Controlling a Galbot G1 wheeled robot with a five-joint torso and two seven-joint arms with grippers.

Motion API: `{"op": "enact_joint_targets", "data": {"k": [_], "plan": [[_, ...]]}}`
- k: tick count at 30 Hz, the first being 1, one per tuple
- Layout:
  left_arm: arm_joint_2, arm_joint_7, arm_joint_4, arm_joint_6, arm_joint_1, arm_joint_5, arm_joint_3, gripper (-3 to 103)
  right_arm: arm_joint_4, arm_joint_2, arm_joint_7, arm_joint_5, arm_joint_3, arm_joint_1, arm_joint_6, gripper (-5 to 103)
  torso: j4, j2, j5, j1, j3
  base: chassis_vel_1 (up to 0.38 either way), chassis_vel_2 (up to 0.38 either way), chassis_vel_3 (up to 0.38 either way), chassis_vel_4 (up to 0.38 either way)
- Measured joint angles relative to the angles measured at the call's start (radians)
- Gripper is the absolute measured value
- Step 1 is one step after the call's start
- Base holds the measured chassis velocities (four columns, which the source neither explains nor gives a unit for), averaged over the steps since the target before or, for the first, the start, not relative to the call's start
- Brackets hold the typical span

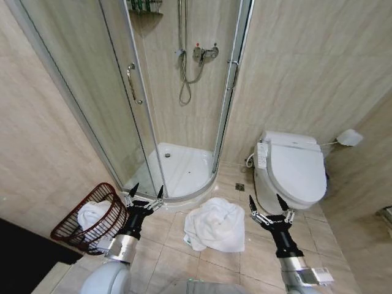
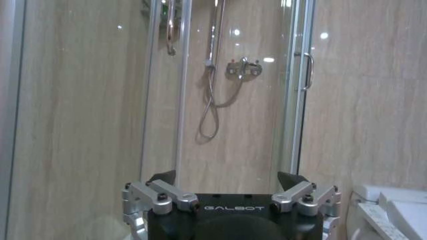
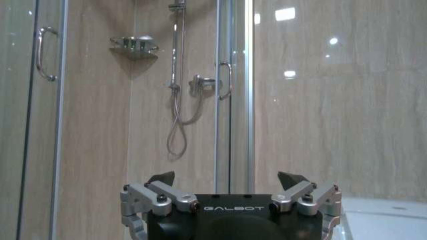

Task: Discard the used towel into the hamper.

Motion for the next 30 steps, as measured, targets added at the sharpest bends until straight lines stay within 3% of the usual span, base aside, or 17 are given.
{"op": "enact_joint_targets", "data": {"k": [13, 30], "plan": [[0.000, 0.000, 0.000, 0.000, 0.000, 0.000, 0.000, 99, -0.003, 0.000, 0.000, 0.000, 0.000, 0.002, 0.000, 100, -0.0001, -0.059, -0.0001, -0.024, -0.034, 0.000, 0.000, 0.000, 0.000], [0.000, 0.000, 0.000, 0.000, 0.000, 0.000, 0.000, 99, -0.400, -0.005, 0.026, -0.074, 0.002, 0.252, -0.010, 100, 0.0000, -0.134, 0.0001, -0.055, -0.079, 0.000, 0.000, 0.000, 0.000]]}}
